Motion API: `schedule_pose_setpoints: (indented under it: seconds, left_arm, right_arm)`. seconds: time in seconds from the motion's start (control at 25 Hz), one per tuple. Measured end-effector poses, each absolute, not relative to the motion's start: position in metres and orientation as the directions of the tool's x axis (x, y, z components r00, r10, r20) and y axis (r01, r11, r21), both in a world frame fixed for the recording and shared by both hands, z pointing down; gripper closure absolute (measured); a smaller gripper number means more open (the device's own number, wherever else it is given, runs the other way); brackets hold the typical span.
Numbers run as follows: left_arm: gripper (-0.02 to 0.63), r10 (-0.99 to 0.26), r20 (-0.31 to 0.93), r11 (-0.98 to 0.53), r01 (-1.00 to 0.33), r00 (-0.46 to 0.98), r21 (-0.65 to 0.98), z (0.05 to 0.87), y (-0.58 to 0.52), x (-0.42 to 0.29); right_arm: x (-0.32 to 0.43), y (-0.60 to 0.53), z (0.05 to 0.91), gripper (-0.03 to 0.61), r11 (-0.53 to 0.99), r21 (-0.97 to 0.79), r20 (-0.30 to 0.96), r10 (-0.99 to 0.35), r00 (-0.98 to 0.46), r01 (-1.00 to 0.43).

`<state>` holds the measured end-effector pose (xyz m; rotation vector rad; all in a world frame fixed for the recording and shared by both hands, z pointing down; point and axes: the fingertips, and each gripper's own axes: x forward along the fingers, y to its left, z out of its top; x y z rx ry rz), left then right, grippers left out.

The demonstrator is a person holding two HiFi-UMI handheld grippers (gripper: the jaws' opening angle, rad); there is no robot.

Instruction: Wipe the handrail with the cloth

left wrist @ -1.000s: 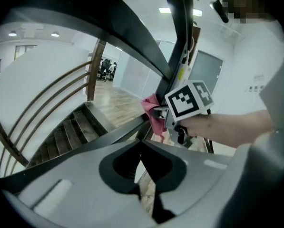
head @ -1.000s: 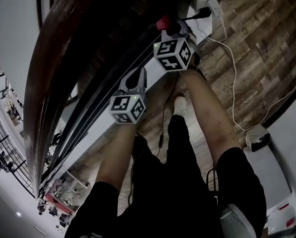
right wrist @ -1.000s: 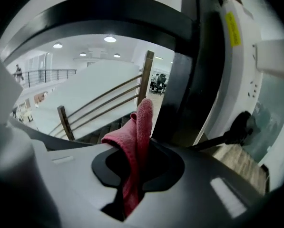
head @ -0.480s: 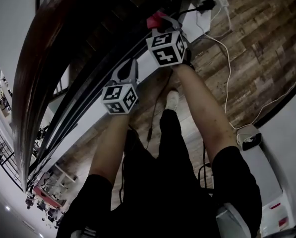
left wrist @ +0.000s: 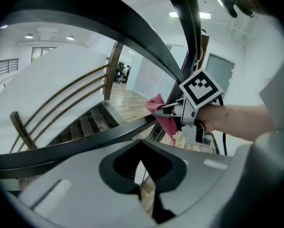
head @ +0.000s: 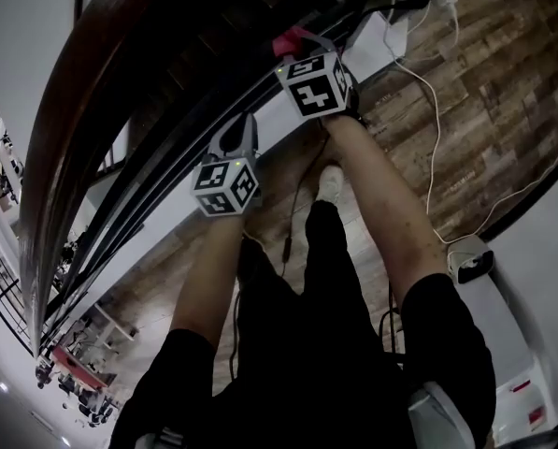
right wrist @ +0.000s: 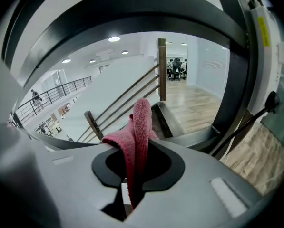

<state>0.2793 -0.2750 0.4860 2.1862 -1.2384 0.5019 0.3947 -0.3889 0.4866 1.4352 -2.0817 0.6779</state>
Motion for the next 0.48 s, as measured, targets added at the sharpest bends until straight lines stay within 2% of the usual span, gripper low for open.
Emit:
schedule_pose_setpoints:
  seconds: [0.16,0.48]
  left_arm:
    - [0.615,-0.676,0.569,-0.354,-0.884,0.468,0.306,0.486,-0.269,0.263]
    - [0.615,-0.692,0.557,-0.344,-0.888,0.459,0.305,0.477,-0.260,0.235]
  right_arm:
    - [0.381,-0.381,0.486,0.535,0.299,-0.124,0.662,-0.685,-0.303,-0.946]
    - [0.347,-0.366,0.482,0.535,0.325,-0.204,0.653,-0.658,-0.375,-0.924]
